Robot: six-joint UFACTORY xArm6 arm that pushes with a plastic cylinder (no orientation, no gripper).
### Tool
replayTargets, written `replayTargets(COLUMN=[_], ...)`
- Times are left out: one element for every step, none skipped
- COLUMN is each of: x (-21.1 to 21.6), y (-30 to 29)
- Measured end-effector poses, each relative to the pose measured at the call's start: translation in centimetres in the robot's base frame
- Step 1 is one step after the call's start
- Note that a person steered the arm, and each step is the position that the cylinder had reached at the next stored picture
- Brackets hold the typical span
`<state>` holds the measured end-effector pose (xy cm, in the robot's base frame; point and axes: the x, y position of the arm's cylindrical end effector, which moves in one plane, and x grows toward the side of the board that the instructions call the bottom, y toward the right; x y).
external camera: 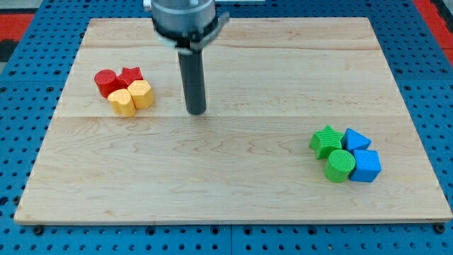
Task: Nudge the group of blocks up a bit
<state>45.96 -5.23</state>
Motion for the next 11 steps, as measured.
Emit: replayTargets(x=[7.5, 12.9, 13.4, 13.4, 13.4, 13.4, 13.3, 13.0, 11.9, 9.9, 8.8], y=[1.7, 4.4, 9.8, 15.1, 18.6, 20.2, 23.2, 23.8, 22.8, 23.2, 26.7])
